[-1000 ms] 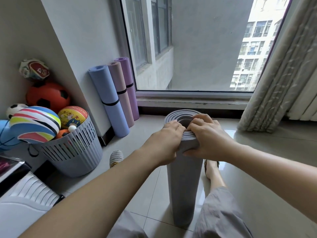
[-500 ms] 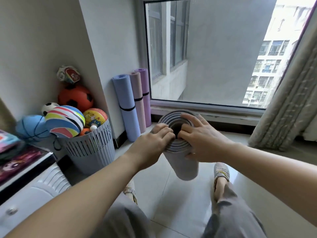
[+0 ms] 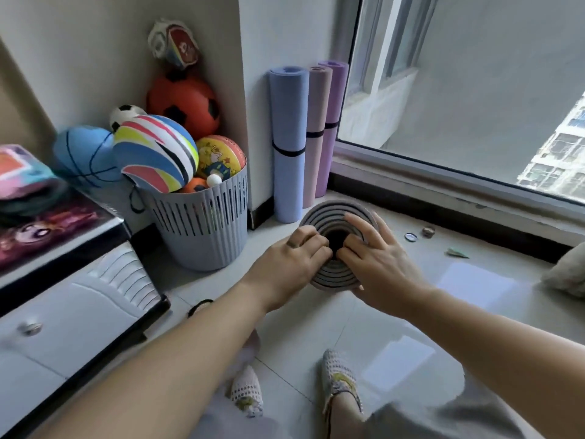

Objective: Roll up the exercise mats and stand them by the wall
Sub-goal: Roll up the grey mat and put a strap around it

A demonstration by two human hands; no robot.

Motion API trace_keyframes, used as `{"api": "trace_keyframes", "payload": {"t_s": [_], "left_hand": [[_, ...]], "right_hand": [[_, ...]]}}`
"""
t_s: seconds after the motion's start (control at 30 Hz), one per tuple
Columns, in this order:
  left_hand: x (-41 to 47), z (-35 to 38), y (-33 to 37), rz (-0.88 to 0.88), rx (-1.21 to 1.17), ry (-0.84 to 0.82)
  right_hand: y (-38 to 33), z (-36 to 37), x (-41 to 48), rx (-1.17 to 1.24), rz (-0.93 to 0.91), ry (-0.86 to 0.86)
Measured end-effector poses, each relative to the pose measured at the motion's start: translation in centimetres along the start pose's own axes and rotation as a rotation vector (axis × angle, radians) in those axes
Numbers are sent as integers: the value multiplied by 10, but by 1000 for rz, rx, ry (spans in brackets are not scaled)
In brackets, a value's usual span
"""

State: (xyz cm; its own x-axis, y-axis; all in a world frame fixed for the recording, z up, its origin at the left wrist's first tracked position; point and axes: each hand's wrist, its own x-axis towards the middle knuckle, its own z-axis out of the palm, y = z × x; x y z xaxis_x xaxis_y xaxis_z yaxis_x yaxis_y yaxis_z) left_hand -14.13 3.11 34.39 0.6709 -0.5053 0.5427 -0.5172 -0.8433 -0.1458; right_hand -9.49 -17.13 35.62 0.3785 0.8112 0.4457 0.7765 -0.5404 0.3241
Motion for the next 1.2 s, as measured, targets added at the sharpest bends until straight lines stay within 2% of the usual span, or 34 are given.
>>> {"api": "trace_keyframes", "payload": {"t_s": [0.1,0.23,0.33,0.43,0.57,0.63,0.87,1.0,1.2], "left_hand": [[-21,38,-38,-90,-1,-53],[-55,87,-65,-203,-46,-229],[-79,119,-83,-335,-171,-380],[-116,149,-101,-451,-198,-611],[-183,194,-136,-523,-74,-1115],[-211,216,-153,-588,-61,-1280],[-273,287,-163,-844,-187,-1352],[-284,305,-156,-914,-267,-1386],[-283,293,-158,-940,-278,-1344]], "right_hand": [[-6,55,29,14,-43,-1],[-20,123,50,-24,-170,-19],[-26,176,62,-30,-281,-12],[-35,223,69,-60,-401,-30],[-56,286,79,-86,-502,-108],[-70,316,85,-102,-540,-155],[-113,389,84,-103,-684,-314],[-118,406,66,-111,-746,-385],[-110,399,65,-226,-771,-368]]}}
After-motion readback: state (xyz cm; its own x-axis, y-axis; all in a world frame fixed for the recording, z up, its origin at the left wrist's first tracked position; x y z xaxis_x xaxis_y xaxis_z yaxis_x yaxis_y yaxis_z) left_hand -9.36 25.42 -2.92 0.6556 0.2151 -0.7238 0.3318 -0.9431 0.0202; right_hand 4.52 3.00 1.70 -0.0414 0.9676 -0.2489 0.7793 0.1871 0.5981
